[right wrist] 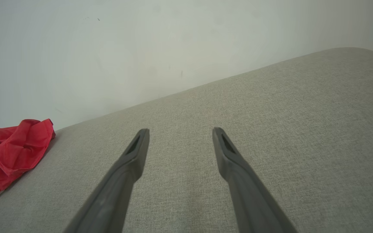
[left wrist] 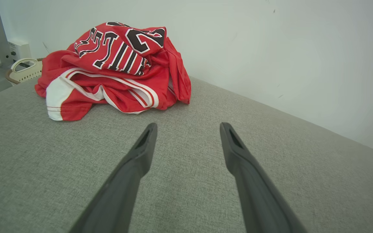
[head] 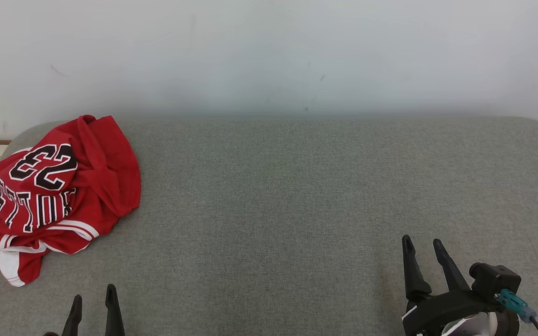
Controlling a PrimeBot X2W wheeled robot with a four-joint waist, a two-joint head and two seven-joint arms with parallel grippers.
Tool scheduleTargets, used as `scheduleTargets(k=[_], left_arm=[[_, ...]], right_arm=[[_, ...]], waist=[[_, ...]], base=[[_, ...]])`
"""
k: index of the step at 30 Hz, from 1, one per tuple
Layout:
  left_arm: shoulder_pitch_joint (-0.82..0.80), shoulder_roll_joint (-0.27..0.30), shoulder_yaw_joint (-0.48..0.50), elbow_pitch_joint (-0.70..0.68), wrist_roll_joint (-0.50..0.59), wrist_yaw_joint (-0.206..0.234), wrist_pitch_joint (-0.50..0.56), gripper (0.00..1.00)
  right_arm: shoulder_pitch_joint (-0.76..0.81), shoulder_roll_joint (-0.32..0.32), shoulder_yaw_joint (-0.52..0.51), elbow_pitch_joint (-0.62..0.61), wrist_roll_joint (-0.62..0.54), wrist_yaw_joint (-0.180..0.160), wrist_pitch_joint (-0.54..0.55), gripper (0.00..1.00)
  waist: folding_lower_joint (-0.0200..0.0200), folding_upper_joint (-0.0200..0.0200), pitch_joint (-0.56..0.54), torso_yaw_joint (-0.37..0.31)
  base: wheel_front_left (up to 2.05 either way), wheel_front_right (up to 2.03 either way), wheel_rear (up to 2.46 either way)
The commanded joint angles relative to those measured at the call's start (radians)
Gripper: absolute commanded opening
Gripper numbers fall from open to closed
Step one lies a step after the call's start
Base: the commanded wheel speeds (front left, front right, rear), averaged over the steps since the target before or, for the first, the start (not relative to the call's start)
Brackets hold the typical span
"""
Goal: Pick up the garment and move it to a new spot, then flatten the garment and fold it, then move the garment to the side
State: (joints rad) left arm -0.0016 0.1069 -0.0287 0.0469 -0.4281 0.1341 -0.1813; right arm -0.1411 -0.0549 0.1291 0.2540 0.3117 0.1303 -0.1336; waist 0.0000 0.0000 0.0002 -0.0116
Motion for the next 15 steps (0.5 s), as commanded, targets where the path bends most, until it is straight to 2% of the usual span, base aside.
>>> scheduleTargets(k=[1,15], left_arm=[[0.004,0.010,0.001,-0.011,0.028,0.006,-0.008,1.00],[0.018,0.027,-0.012,-0.023,0.156,0.039,-0.036,1.00]], right_arm=[[-0.020,0.001,0.007,-0.005,-0.028,0.000,-0.011,1.00],[-0.011,0.004,0.025,-0.004,-0.190,0.001,-0.054,1.00]], waist=[[0.0000,0.0000,-0.001,-0.001],[0.0000,0.0000,-0.008,-0.003]], base=[[0.00,0.00,0.00],[0.00,0.00,0.00]])
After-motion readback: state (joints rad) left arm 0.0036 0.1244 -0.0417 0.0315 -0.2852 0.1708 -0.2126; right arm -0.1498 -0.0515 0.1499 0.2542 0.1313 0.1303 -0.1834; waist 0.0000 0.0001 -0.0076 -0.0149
